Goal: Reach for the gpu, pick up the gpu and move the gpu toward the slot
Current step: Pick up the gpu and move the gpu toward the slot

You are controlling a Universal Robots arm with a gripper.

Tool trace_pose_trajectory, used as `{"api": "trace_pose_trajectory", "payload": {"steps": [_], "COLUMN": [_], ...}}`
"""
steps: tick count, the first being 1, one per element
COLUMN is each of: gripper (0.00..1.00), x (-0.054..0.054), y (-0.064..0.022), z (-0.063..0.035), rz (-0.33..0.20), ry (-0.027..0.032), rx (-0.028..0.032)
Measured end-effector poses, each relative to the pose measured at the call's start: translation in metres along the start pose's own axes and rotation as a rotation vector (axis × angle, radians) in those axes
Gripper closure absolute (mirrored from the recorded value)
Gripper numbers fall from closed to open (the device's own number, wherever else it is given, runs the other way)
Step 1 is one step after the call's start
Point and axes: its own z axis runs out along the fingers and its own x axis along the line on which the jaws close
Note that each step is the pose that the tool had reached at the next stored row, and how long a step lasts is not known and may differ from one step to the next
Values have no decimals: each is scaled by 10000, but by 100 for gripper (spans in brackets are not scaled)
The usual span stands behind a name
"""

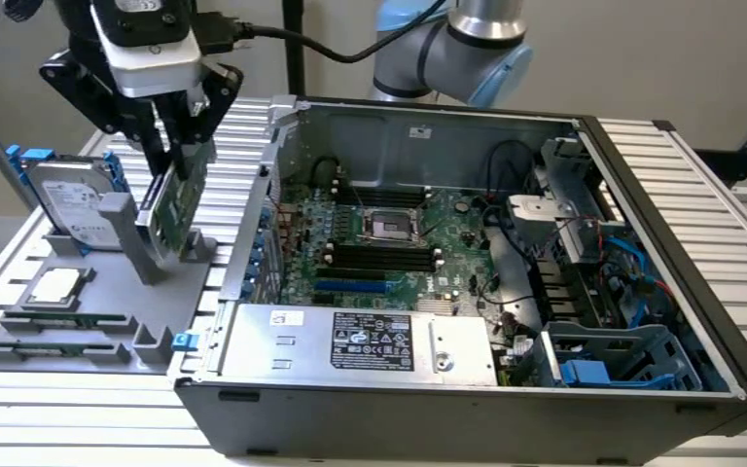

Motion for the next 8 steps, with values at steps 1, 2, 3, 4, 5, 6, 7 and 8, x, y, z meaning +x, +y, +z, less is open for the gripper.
{"api": "trace_pose_trajectory", "payload": {"steps": [1,2,3,4,5,6,7,8], "gripper": [74,74,74,74,74,74,74,74], "x": [-40,-87,-129,-172,-217,-263,-307,-353], "y": [-6,-12,-16,-18,-18,-19,-20,-20], "z": [-44,-96,-143,-182,-200,-212,-220,-224], "rz": [0,-1,0,1,0,-1,0,0], "ry": [9,18,27,38,43,48,53,57], "rx": [1,0,-1,-1,-6,-9,-9,-11]}}
